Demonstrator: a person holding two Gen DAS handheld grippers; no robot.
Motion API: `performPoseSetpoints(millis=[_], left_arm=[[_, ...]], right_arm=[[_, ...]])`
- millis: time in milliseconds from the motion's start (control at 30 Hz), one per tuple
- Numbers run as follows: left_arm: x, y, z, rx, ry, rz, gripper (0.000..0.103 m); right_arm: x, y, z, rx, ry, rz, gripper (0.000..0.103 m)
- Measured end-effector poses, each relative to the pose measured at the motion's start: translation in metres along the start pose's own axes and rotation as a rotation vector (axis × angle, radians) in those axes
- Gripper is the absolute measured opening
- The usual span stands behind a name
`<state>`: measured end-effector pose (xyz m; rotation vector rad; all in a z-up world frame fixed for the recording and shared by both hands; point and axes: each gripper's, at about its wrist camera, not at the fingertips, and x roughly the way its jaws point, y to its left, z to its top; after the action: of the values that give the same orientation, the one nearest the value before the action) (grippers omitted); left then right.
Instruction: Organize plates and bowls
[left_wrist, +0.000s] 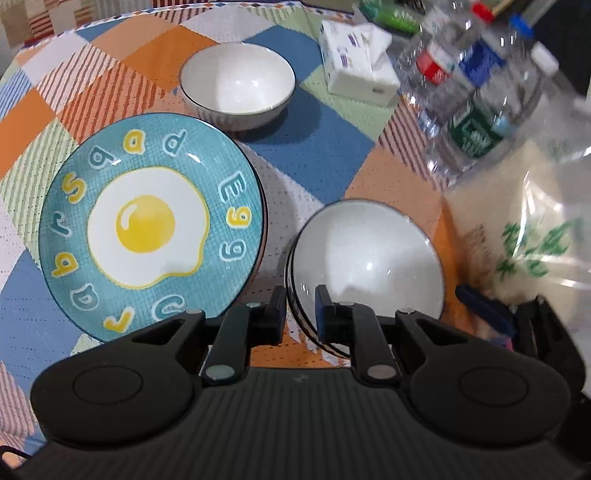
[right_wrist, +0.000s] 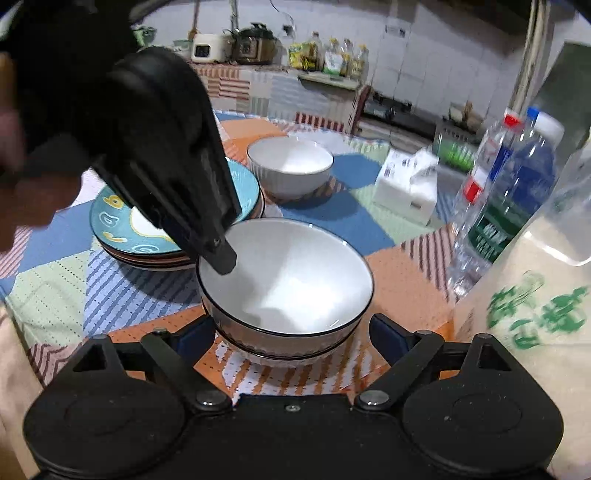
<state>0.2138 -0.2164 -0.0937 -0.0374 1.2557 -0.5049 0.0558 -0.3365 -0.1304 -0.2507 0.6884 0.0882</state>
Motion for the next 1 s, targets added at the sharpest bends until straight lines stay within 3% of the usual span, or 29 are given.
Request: performPoseSetpoints(millis=[267, 467, 667, 800, 1000], left_arm=[[-0.037, 0.021, 0.021, -0.023, -0.081, -0.042, 0.016], [-0.054, 0.027, 0.023, 0.024, -0.084, -0.002, 0.016], [-0.063, 0.037, 0.034, 0.052, -0.143, 0.042, 0.016], [-0.061, 0.047, 0.05, 0.047, -0.2, 0.031, 0.016], [-0.036, 0.059, 0.076, 0.038, -0.252, 0.035, 0.028]], right_arm=[[-0.029, -0.019, 0.008, 0.024, -0.147, 0.073, 0.094], [-0.02, -0.038, 0.035, 0.07, -0.165, 0.169, 0.093], [-0.002, -0.058, 0.069, 0.212, -0.111, 0.267, 0.093], [0.023, -0.074, 0.093, 0.335, -0.025, 0.288, 0.084], [0.076, -0.102, 0.115, 0.598, 0.088, 0.354, 0.074]])
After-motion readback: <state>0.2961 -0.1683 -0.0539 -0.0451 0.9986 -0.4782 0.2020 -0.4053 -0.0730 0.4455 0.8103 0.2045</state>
